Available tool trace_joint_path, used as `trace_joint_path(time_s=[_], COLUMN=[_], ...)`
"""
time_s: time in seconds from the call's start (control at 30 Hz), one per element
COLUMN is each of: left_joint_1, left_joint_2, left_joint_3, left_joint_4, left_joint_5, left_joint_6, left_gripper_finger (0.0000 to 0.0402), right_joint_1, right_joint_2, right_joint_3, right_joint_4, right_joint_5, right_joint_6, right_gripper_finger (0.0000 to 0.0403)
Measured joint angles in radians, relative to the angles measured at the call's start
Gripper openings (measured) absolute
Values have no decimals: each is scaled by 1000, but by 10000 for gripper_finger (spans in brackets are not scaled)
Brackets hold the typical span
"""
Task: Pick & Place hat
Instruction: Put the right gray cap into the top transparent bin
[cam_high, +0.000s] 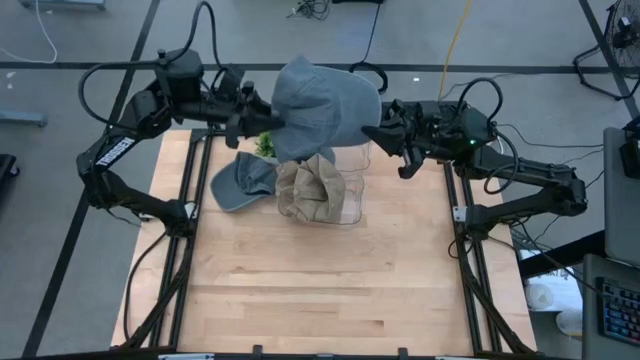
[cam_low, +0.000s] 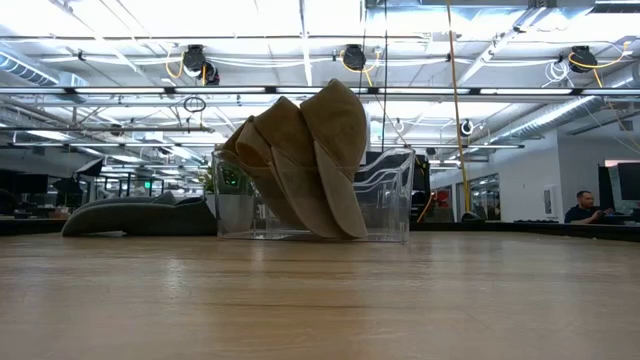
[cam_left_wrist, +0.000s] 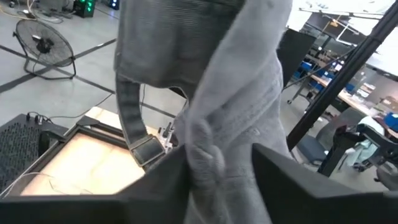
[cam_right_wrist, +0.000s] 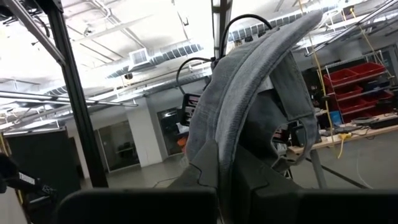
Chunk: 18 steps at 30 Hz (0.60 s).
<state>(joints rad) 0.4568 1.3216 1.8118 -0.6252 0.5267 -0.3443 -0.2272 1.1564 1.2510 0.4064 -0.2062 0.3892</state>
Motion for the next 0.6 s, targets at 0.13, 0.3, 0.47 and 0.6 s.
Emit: trace_joint_path(time_s=[0.13,0.3,0.47,0.6], left_joint_1=[0,0,1,1], left_joint_2=[0,0,0,0], left_joint_3=[0,0,0,0], left_joint_4=[5,57,125,221], left_joint_5=[-10,4,69,152], left_joint_6=[-5,-6,-61,-129], left_gripper_finger=[91,22,23,23], right_joint_1=[0,0,0,-1], right_joint_2=[0,0,-1,-1], right_joint_3=[0,0,0,0], right_joint_4=[0,0,-11,-65], right_joint_5=[0,0,-3,-1], right_joint_6=[2,2,15,10], right_gripper_finger=[0,0,0,19])
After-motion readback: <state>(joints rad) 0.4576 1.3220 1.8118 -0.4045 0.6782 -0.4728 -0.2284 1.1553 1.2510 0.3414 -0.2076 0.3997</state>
